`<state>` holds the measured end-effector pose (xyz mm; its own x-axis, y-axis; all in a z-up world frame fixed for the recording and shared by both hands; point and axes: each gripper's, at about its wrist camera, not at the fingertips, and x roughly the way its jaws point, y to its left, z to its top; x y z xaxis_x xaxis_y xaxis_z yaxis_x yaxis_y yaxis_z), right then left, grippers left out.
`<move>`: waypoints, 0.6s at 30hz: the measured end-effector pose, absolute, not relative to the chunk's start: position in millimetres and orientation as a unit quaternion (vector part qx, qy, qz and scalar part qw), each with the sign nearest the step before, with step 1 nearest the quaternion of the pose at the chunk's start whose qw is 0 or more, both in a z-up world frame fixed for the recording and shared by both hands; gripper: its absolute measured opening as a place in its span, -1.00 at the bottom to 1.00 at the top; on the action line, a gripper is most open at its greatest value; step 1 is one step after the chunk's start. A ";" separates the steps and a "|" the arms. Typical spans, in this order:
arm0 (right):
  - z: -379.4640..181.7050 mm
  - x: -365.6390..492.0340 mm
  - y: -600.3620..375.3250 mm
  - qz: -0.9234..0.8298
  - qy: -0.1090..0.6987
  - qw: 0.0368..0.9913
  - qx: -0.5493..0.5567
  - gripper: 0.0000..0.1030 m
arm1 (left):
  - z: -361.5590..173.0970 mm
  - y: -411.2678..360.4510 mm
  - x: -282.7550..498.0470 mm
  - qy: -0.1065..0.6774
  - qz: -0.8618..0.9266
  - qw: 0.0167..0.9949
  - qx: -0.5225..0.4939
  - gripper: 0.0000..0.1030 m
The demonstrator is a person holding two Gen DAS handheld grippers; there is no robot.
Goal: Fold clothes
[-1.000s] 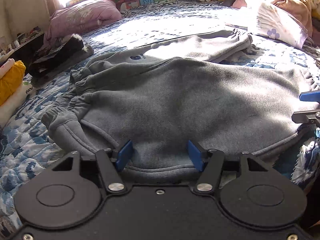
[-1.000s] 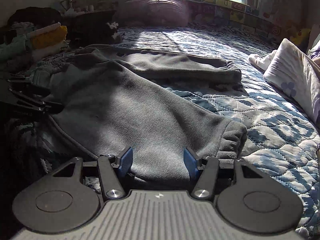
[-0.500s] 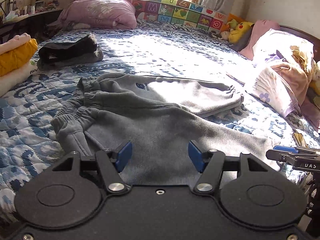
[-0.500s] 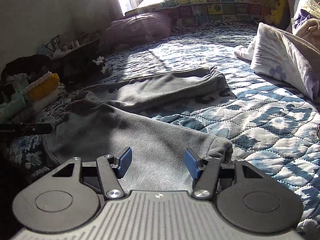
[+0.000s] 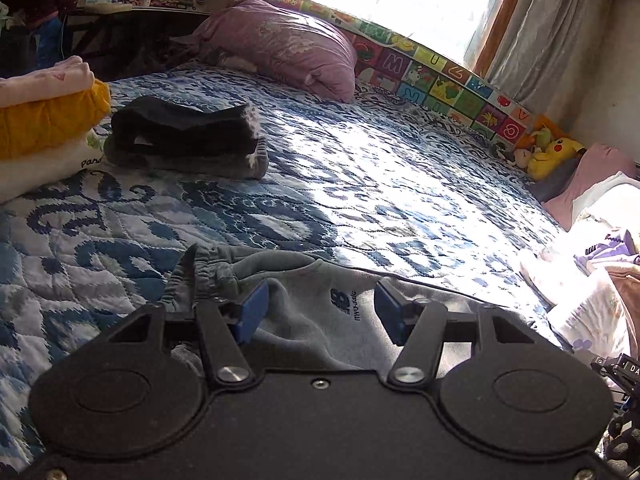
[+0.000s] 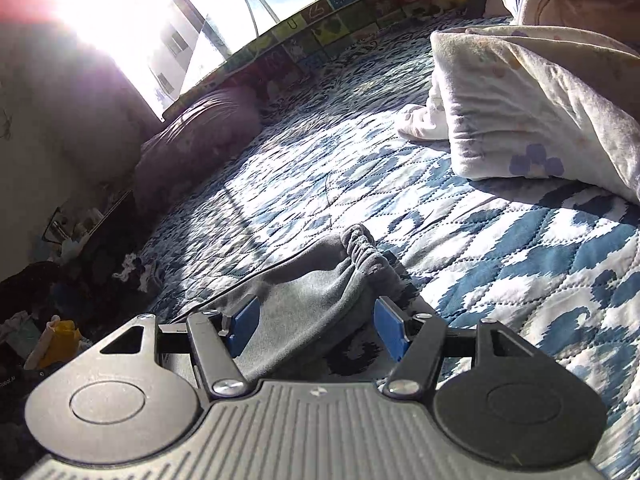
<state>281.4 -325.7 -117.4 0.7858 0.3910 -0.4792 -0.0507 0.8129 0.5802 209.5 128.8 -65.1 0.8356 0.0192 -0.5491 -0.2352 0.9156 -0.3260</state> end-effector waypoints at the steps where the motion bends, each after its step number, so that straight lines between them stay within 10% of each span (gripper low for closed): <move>1: -120.7 292.5 -331.4 0.118 0.305 0.900 0.287 0.27 | -68.4 138.2 218.6 0.282 0.075 0.936 -0.197 0.14; 18: -158.6 377.7 -298.9 0.145 0.383 0.902 0.137 0.13 | -109.9 64.8 253.4 0.355 -0.103 0.929 0.029 0.12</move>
